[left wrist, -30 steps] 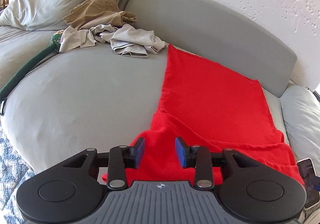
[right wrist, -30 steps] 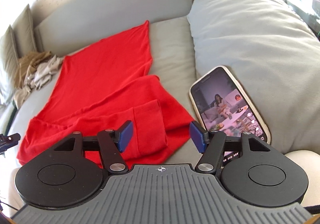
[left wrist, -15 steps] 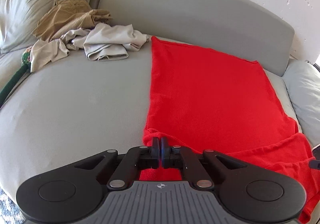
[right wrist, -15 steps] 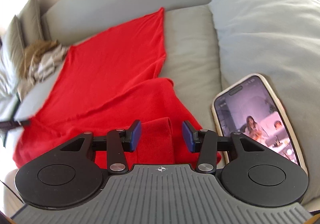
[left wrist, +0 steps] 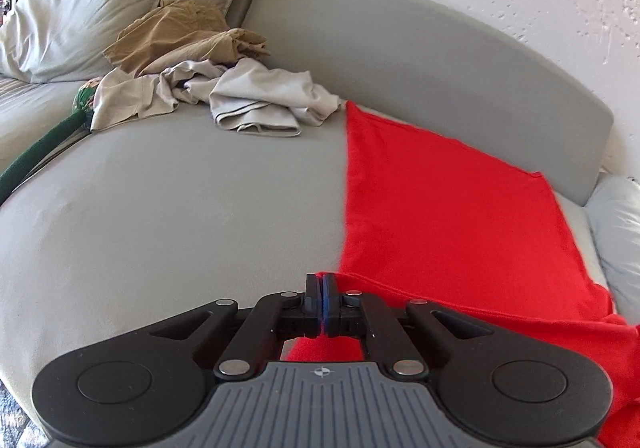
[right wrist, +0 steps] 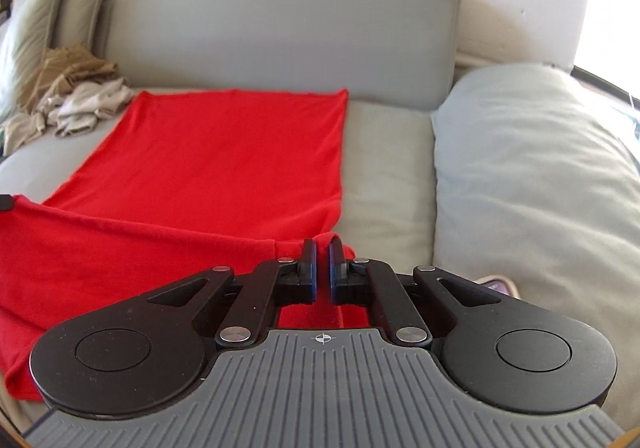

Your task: Fold clothes

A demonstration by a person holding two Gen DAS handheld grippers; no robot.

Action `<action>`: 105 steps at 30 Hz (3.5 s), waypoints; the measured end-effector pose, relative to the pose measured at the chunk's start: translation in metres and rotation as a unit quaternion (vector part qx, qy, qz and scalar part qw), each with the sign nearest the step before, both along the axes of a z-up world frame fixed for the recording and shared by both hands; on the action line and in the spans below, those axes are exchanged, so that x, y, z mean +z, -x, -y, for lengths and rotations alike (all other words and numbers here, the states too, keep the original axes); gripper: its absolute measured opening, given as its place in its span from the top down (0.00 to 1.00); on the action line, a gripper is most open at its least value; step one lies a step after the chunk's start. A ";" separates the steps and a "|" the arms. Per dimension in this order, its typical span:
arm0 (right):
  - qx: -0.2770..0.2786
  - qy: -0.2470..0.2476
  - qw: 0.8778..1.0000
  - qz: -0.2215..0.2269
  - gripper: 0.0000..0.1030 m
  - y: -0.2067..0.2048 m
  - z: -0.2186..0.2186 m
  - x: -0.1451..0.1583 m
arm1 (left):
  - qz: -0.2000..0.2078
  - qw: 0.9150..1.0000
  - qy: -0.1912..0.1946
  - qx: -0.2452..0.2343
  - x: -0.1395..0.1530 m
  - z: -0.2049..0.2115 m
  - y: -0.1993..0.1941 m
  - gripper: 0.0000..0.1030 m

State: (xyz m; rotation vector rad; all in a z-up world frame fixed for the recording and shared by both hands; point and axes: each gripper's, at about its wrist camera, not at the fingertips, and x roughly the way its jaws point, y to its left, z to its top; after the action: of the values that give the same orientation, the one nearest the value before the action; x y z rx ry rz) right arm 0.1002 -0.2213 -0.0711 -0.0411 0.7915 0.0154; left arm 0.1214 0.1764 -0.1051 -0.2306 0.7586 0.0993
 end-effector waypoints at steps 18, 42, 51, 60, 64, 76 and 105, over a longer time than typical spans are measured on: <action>0.024 -0.179 0.982 -0.061 0.56 0.038 0.008 -0.011 | -0.021 0.999 -0.015 -0.037 0.009 0.018 0.017 0.91; 0.110 -0.086 0.989 -0.050 0.59 0.043 -0.043 -0.008 | -0.059 0.976 -0.118 -0.175 -0.005 0.113 0.065 0.79; 0.067 -0.060 0.993 -0.070 0.72 0.082 0.003 -0.013 | -0.072 0.985 -0.076 -0.136 0.022 0.080 0.093 0.78; 0.119 -0.108 0.985 -0.067 0.63 0.094 -0.028 -0.006 | -0.079 0.979 -0.054 -0.181 0.007 0.146 0.110 0.74; 0.133 -0.078 0.985 -0.079 0.62 0.097 -0.041 -0.025 | -0.089 0.974 -0.079 -0.192 -0.002 0.155 0.124 0.73; 0.112 -0.116 0.979 -0.123 0.40 0.155 -0.012 -0.001 | -0.128 0.976 -0.044 -0.171 0.014 0.141 0.167 0.65; 0.113 -0.033 0.985 -0.126 0.78 0.116 -0.041 -0.005 | -0.143 0.979 0.009 -0.143 0.003 0.119 0.139 0.57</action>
State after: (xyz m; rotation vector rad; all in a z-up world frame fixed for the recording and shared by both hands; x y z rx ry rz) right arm -0.0154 -0.1799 -0.0764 -0.0670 1.0353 0.2658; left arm -0.0181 0.0574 -0.1018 -0.1232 1.0724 -0.1510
